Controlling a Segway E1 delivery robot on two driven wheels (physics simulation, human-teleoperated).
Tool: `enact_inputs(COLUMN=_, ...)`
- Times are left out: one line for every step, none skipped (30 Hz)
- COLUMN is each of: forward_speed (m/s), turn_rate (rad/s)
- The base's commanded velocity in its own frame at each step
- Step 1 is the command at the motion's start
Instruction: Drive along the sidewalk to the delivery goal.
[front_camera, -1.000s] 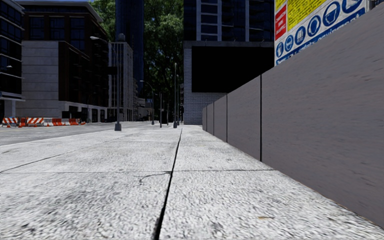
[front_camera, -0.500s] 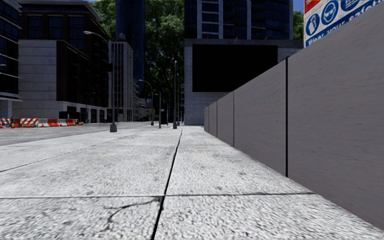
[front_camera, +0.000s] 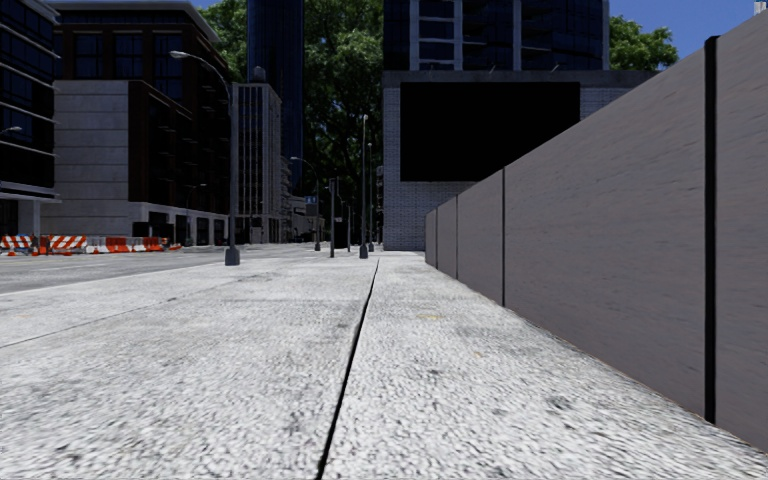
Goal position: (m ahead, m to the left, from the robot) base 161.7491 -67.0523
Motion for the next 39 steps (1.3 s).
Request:
enact_inputs(forward_speed=1.89, turn_rate=0.00)
enact_inputs(forward_speed=1.89, turn_rate=0.00)
enact_inputs(forward_speed=1.89, turn_rate=0.00)
enact_inputs(forward_speed=1.89, turn_rate=0.00)
enact_inputs(forward_speed=1.89, turn_rate=0.00)
enact_inputs(forward_speed=1.89, turn_rate=0.00)
enact_inputs(forward_speed=1.89, turn_rate=0.00)
enact_inputs(forward_speed=1.89, turn_rate=0.00)
enact_inputs(forward_speed=1.89, turn_rate=0.00)
enact_inputs(forward_speed=1.89, turn_rate=0.00)
enact_inputs(forward_speed=1.89, turn_rate=0.00)
enact_inputs(forward_speed=1.89, turn_rate=0.00)
enact_inputs(forward_speed=1.89, turn_rate=0.00)
enact_inputs(forward_speed=1.89, turn_rate=0.00)
enact_inputs(forward_speed=1.89, turn_rate=0.00)
enact_inputs(forward_speed=1.89, turn_rate=0.00)
enact_inputs(forward_speed=1.89, turn_rate=0.00)
enact_inputs(forward_speed=1.89, turn_rate=0.00)
enact_inputs(forward_speed=1.89, turn_rate=0.00)
enact_inputs(forward_speed=1.89, turn_rate=0.00)
enact_inputs(forward_speed=1.89, turn_rate=0.00)
enact_inputs(forward_speed=1.89, turn_rate=0.00)
enact_inputs(forward_speed=1.89, turn_rate=0.00)
enact_inputs(forward_speed=1.89, turn_rate=0.00)
enact_inputs(forward_speed=1.89, turn_rate=0.00)
enact_inputs(forward_speed=1.89, turn_rate=0.00)
enact_inputs(forward_speed=1.89, turn_rate=0.00)
enact_inputs(forward_speed=1.89, turn_rate=0.00)
enact_inputs(forward_speed=1.89, turn_rate=0.00)
enact_inputs(forward_speed=1.89, turn_rate=0.00)
enact_inputs(forward_speed=1.89, turn_rate=0.00)
enact_inputs(forward_speed=1.89, turn_rate=0.00)
enact_inputs(forward_speed=1.89, turn_rate=0.00)
enact_inputs(forward_speed=1.89, turn_rate=0.00)
enact_inputs(forward_speed=1.89, turn_rate=0.00)
enact_inputs(forward_speed=1.89, turn_rate=0.00)
enact_inputs(forward_speed=1.89, turn_rate=0.00)
enact_inputs(forward_speed=1.89, turn_rate=-0.02)
enact_inputs(forward_speed=1.89, turn_rate=-0.09)
